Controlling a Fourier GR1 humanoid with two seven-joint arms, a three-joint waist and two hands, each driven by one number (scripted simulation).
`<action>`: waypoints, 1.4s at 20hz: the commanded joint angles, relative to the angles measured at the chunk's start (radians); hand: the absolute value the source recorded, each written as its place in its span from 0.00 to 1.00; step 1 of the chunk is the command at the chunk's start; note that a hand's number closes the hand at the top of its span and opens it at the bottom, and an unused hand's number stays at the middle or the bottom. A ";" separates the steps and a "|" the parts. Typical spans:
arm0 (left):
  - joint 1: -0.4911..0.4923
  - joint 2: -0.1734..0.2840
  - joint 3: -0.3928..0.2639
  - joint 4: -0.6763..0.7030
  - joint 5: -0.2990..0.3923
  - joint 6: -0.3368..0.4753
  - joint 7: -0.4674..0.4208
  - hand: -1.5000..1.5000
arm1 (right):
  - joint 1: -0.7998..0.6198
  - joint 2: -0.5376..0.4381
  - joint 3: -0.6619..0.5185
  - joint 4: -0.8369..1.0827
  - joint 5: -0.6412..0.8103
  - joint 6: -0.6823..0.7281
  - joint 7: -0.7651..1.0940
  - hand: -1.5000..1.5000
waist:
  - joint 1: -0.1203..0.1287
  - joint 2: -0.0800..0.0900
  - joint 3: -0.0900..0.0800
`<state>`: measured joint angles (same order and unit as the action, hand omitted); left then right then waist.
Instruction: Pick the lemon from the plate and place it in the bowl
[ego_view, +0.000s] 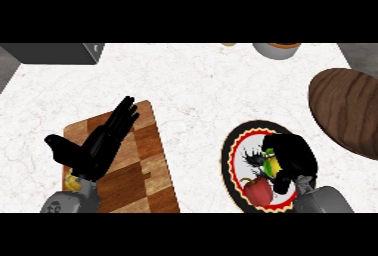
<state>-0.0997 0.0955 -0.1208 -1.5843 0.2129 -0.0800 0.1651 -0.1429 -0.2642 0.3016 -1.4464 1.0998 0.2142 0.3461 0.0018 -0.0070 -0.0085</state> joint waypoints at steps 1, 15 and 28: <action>0.002 -0.034 -0.014 0.033 -0.047 0.014 -0.037 0.50 | -0.040 0.025 -0.003 0.045 0.047 -0.019 -0.030 1.00 | 0.000 0.007 0.009; -0.023 -0.011 0.050 0.024 -0.005 -0.026 -0.010 0.50 | 0.051 0.067 -0.119 0.046 -0.001 0.036 0.033 1.00 | -0.009 0.008 0.008; -0.016 -0.044 0.019 0.066 -0.060 -0.019 -0.045 0.50 | 0.197 0.052 -0.105 -0.596 0.051 0.137 0.222 1.00 | -0.017 0.003 0.008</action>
<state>-0.1289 0.0654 -0.0864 -1.5442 0.1763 -0.0982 0.1591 0.0064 -0.1954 0.2117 -1.8491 1.1771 0.3071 0.5530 -0.0112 -0.0043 -0.0019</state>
